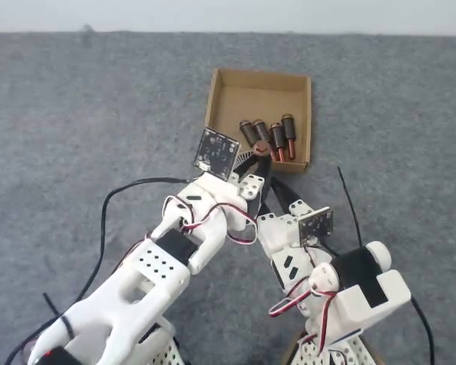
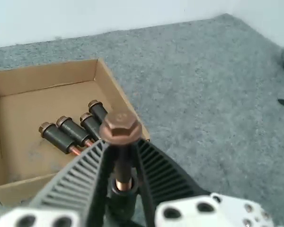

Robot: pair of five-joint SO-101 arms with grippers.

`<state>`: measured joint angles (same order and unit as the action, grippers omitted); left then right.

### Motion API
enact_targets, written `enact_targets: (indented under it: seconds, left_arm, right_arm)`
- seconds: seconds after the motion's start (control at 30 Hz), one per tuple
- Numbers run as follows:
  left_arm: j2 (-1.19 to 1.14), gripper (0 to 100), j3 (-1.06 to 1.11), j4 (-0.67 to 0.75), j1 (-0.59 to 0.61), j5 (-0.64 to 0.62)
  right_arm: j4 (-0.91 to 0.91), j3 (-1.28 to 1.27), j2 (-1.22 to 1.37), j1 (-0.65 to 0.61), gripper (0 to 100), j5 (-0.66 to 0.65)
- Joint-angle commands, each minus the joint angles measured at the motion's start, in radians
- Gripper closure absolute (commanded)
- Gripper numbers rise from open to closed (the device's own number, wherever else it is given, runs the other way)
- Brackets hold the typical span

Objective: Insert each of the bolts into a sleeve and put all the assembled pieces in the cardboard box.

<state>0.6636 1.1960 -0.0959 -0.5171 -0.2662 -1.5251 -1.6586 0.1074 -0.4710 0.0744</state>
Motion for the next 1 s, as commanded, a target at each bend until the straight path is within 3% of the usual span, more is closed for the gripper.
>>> enact_targets:
  seconds: [0.0,0.83,0.97]
  left_arm:
    - [0.011,99,-0.005,0.000,0.002,0.006]
    - [0.000,98,0.082,0.000,-0.005,0.008]
    - [0.002,91,0.082,-0.002,-0.005,0.002]
  right_arm:
    - [-0.027,-0.011,-0.005,0.022,99.2,0.003]
    - [-0.027,-0.011,-0.005,0.022,99.2,0.003]
    - [-0.027,-0.011,-0.005,0.024,99.2,0.003]
